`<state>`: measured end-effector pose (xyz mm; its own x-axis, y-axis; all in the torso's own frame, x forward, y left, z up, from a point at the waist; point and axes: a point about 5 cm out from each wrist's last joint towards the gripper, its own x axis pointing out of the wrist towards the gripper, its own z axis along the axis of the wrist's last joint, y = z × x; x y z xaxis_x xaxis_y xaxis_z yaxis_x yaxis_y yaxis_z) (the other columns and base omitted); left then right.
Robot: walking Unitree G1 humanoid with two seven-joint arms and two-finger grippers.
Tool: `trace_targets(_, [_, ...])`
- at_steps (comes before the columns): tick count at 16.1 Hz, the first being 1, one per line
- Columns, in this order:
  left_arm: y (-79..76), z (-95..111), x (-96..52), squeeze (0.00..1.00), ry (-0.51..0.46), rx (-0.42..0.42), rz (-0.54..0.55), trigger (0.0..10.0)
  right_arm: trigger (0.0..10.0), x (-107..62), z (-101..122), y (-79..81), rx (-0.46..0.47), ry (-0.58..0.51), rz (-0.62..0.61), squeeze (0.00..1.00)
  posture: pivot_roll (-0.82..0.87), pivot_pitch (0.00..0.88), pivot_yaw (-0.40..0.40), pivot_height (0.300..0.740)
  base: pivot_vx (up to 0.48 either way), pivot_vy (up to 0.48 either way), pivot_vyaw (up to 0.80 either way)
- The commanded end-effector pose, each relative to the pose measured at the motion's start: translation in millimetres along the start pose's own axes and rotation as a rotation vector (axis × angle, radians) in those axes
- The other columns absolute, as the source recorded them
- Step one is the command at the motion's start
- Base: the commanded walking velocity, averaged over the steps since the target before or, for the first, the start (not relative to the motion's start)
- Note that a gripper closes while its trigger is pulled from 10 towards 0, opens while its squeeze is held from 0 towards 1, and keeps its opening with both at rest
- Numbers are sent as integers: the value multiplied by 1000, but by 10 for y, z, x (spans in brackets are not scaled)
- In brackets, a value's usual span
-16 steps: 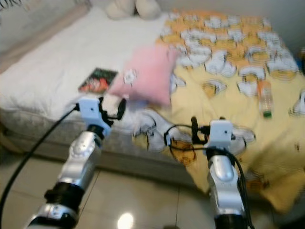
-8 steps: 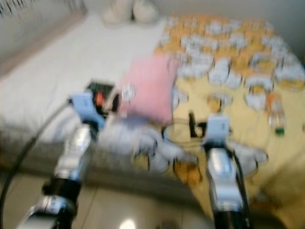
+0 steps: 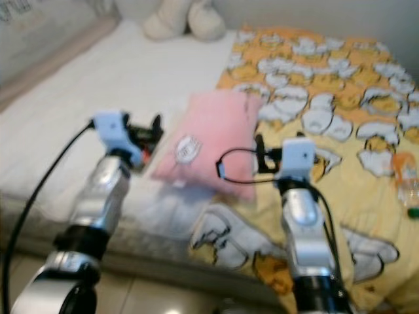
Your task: Clean up the room
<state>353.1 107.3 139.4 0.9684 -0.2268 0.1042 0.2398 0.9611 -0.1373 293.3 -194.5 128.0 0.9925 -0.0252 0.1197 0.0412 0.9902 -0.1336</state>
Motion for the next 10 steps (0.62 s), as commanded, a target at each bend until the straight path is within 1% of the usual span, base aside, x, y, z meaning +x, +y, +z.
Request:
trace_targets(1, [-165, -72, 30, 0, 59, 14, -95, 10000, 10000, -18, -3, -67, -3, 19, -18, 0, -209, 0, 13, 740, 480, 0, 0])
trace_targets(2, [-304, -105, 36, 0, 76, 45, -163, 10000, 10000, -55, -49, -101, 2, 42, -37, 0, -218, 0, 19, 740, 480, 0, 0])
trace_targets(3, [-384, -125, 55, 0, 98, 33, -167, 10000, 10000, -79, -72, -127, 8, 54, -58, 0, -222, 0, 24, 740, 0, 0, 0])
trace_targets(4, [-406, -76, 51, 0, 64, 14, -173, 10000, 10000, -97, -65, -118, 9, 52, -63, 0, -230, 0, 36, 740, 0, 0, 0])
trace_targets(5, [-389, -22, 35, 0, 25, -20, -166, 10000, 10000, -112, -51, -96, 9, 50, -65, 0, -234, 0, 46, 740, 289, -379, 0])
trace_targets(6, [-372, -15, 23, 0, 19, -38, -160, 10000, 10000, -121, -43, -78, 12, 50, -64, 0, -234, 0, 50, 740, 304, -368, 0])
trace_targets(7, [-355, -22, 15, 0, 20, -27, -145, 10000, 10000, -130, -43, -66, 17, 51, -62, 0, -233, 0, 53, 740, 319, -356, 0])
trace_targets(9, [-299, -66, 43, 0, 70, -1, -102, 10000, 10000, -144, -74, -66, 73, 77, -71, 0, -232, 0, 56, 740, 0, 0, 0])
trace_targets(10, [-197, -96, 93, 0, 117, 7, -87, 10000, 10000, -128, -113, -87, 140, 113, -86, 0, -231, 0, 56, 740, 0, 0, 0])
